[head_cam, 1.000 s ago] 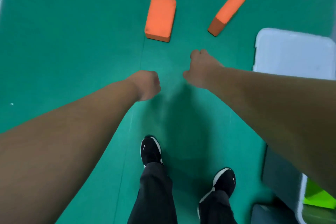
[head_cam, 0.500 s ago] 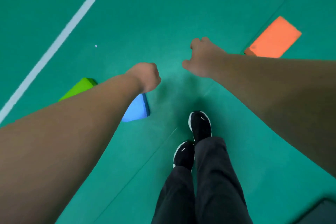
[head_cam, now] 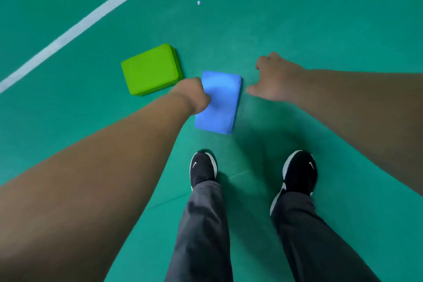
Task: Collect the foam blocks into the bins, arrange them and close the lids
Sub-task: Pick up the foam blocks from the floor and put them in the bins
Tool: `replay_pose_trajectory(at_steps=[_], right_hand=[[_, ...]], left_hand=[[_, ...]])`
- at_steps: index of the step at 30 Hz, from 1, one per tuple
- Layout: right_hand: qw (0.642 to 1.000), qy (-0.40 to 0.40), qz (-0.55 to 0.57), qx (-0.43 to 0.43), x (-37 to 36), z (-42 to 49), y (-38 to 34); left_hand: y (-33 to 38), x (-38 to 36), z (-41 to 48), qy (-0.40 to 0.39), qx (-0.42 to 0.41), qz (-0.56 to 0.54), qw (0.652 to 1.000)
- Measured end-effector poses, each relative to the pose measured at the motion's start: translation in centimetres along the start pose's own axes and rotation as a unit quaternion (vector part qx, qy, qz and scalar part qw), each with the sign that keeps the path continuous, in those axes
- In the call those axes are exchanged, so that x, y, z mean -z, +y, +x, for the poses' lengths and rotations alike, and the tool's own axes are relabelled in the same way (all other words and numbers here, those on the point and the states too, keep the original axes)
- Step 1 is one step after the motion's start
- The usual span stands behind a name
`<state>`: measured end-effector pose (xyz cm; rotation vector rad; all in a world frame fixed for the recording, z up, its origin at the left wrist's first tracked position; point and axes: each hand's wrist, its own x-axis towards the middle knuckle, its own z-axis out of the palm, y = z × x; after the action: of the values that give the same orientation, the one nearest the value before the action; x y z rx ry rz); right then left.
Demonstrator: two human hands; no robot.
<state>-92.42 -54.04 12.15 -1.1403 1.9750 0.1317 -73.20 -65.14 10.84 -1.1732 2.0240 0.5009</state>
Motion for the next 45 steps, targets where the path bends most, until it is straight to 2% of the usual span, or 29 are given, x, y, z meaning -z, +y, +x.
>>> replay_pose_trajectory(at_steps=[8, 16, 19, 23, 27, 32, 38, 42, 45], right_hand=[[0.994, -0.017, -0.099, 0.035, -8.9, 7.9, -3.8], [0.984, 0.013, -0.173, 0.046, -12.5, 15.6, -8.2], [0.979, -0.012, -0.201, 0.039, -12.7, 17.7, -9.9], [0.96, -0.088, -0.264, 0.034, -12.6, 20.0, -12.5], [0.964, -0.115, -0.24, 0.0, -12.4, 21.4, -13.3], [0.981, -0.114, -0.153, -0.034, -12.1, 22.2, -11.9], [0.987, -0.099, -0.119, -0.037, -12.8, 22.3, -11.3], [0.992, -0.089, -0.092, -0.013, -13.0, 22.1, -11.8], [0.992, -0.086, -0.095, 0.011, -12.9, 21.8, -12.3]], left_hand=[[-6.1, -5.5, 7.0, 0.086, 0.022, -0.04, 0.995], [-12.1, -7.9, 13.3, 0.103, 0.056, 0.032, 0.993], [-13.9, -7.5, 15.6, 0.121, 0.079, 0.013, 0.989], [-15.4, -7.2, 17.6, 0.119, 0.082, 0.003, 0.989], [-16.5, -6.4, 19.4, 0.141, 0.069, 0.03, 0.987], [-17.1, -6.2, 20.4, 0.084, 0.079, 0.063, 0.991], [-17.7, -3.6, 22.0, 0.129, 0.006, 0.048, 0.99], [-17.7, -0.7, 23.2, 0.091, 0.024, 0.092, 0.991], [-16.7, -0.5, 22.4, 0.104, 0.06, 0.09, 0.989]])
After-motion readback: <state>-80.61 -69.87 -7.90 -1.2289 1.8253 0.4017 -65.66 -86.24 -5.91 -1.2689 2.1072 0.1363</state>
